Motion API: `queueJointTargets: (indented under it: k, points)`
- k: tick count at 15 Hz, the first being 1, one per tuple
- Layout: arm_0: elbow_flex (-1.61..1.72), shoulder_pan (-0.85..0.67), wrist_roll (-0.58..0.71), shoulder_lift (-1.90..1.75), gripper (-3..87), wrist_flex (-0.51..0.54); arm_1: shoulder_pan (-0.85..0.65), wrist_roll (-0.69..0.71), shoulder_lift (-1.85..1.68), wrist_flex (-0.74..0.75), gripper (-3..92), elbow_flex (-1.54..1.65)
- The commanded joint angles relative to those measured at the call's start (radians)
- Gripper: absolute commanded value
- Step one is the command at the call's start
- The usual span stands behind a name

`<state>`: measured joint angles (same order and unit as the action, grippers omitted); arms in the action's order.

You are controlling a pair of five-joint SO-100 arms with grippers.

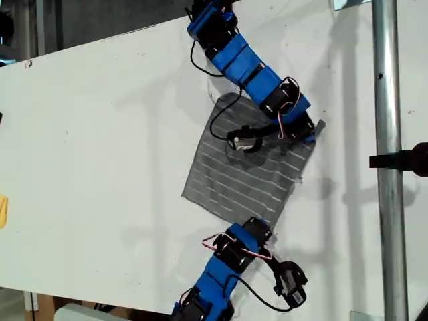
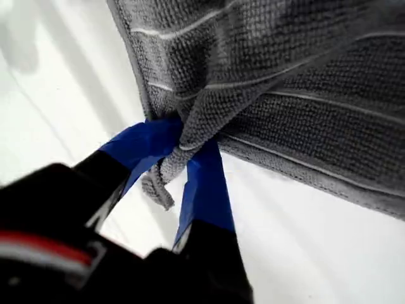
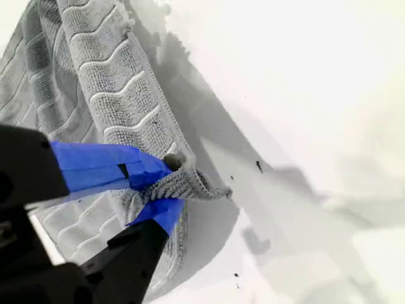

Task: Grasp corners of a towel and fold twice.

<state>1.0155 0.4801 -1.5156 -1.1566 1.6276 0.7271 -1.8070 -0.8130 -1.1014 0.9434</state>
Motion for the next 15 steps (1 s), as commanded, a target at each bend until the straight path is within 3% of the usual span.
queueJointTargets:
  k: [1, 4, 9, 15]
  points:
    - [-0.008, 0.064, -0.078, -0.064, -2.9, 0.017, 0.052, 0.011, -0.123, 0.054, -0.2, -0.046]
    - [-0.006, 0.029, -0.08, -0.06, -2.9, 0.008, 0.046, -0.115, -0.184, -0.126, -0.2, 0.025]
    - [0.051, -0.173, 0.051, -0.114, -2.9, 0.041, -0.026, -0.192, -0.368, -0.485, -0.2, 0.141]
    - [0.077, -0.526, 0.353, -0.137, -2.9, 0.041, -0.218, -0.167, -0.629, -0.801, -0.2, 0.354]
